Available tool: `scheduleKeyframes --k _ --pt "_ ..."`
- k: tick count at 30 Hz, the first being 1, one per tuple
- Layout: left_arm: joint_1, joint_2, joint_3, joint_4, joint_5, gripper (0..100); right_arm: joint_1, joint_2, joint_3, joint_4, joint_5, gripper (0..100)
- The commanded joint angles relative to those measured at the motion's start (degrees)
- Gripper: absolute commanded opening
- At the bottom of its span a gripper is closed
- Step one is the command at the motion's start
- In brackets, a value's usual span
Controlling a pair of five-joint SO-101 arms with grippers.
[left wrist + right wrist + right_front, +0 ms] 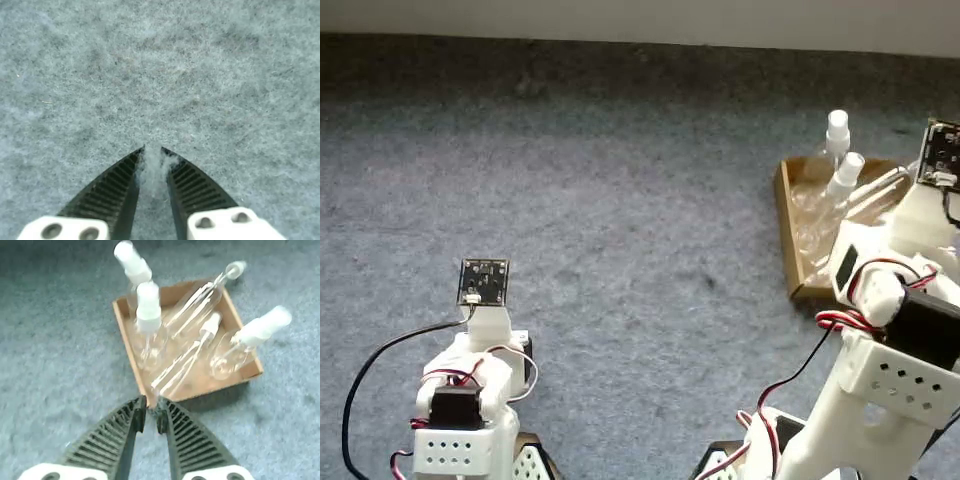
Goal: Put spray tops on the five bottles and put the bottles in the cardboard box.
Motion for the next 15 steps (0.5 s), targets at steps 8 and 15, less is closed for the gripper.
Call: scheduleKeyframes --k 8,15 --pt "0.92 -0.48 1.10 0.26 -0.09 1 -8.31 -12.70 -6.37 10.33 -0.53 2.0" --pt "0.75 -0.48 1.10 0.26 0.00 1 -8.48 -25.01 -2.86 10.42 -0.53 2.0"
